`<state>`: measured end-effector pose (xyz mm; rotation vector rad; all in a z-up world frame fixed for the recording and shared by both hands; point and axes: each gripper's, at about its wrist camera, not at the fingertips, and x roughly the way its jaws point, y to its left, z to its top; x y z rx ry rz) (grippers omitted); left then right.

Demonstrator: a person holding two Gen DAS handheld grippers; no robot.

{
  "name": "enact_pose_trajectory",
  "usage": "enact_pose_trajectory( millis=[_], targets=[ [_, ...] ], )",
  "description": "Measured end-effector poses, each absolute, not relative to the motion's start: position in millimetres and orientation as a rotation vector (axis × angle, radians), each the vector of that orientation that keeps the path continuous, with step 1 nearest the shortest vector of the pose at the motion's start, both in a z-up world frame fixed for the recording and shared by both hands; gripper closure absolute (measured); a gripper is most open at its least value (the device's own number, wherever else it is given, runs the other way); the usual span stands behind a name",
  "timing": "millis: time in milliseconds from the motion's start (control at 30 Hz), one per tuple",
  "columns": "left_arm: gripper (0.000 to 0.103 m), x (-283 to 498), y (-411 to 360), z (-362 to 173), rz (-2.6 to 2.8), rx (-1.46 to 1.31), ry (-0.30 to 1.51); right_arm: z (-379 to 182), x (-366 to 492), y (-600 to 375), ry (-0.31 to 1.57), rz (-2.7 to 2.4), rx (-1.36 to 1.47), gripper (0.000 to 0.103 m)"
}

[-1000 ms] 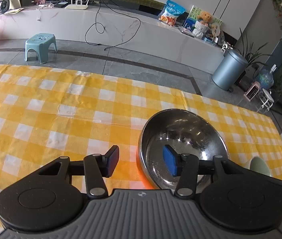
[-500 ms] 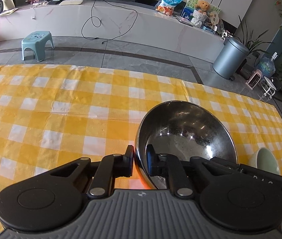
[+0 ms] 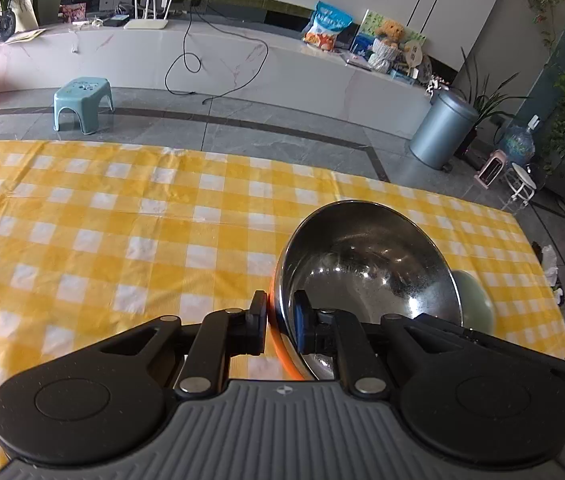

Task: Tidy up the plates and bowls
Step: 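Lift the orange bowl and carry it over the blue bowl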

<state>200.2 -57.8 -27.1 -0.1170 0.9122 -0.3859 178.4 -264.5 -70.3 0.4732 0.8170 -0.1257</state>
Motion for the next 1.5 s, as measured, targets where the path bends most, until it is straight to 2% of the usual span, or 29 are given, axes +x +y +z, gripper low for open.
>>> enact_pose_trajectory(
  millis=[300, 700, 1100, 1500],
  targets=[
    [0.086, 114.2, -35.5, 15.4, -0.393, -0.181, 0.835, -29.9, 91.8, -257.5, 0.763, -0.050, 0.505, 0.095],
    [0.085, 46.1, -34.0, 3.2, -0.407, -0.233, 0.877, -31.1, -0.3, -264.4, 0.769, -0.055, 0.529, 0.096],
    [0.085, 23.9, -48.9, -44.9, -0.432, -0.257, 0.993, -65.0, -23.8, -285.2, 0.834, -0.141, 0.538, 0.097],
    [0.084, 26.7, -54.8, -60.6, -0.436, -0.258, 1.024, -84.0, -17.7, -290.4, 0.869, -0.164, 0.536, 0.098]
  ],
)
